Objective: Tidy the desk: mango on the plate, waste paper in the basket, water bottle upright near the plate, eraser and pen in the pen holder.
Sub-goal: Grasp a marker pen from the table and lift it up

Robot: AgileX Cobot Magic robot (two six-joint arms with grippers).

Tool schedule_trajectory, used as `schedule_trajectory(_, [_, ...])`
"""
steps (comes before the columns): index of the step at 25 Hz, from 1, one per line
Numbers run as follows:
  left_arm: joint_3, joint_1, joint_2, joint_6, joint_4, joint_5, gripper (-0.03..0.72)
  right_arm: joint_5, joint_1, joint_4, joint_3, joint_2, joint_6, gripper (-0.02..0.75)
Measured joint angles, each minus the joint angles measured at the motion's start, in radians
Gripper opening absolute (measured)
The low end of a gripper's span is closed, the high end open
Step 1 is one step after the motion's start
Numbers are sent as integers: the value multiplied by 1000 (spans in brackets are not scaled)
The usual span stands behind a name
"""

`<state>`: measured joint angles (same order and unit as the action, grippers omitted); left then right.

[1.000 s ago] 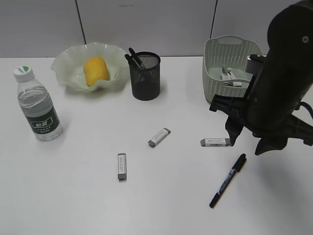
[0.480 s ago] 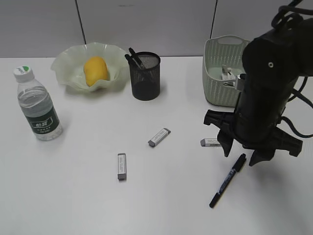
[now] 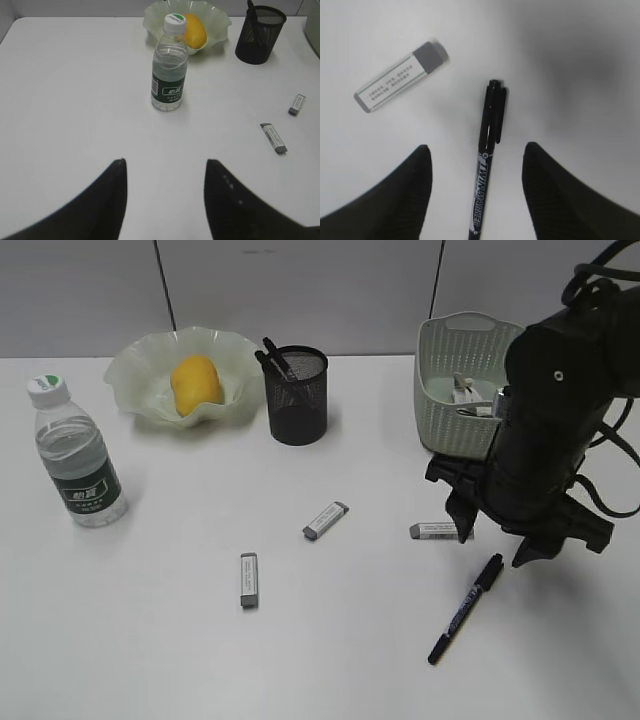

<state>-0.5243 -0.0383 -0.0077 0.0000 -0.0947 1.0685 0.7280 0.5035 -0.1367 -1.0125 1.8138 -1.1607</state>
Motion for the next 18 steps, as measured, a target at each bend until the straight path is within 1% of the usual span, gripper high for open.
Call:
schedule_trajectory(6, [0, 0, 0, 0, 0, 0, 383, -10, -15, 3, 14, 46, -1, 457])
schedule_trajectory(12, [0, 0, 0, 0, 0, 0, 383, -78, -15, 14, 59, 60, -1, 419])
schedule_trajectory(15, [0, 0, 0, 0, 0, 0, 383, -83, -15, 14, 72, 67, -2, 412])
schedule_trajectory(18, [0, 0, 0, 0, 0, 0, 383, -120, -15, 7, 73, 68, -2, 403])
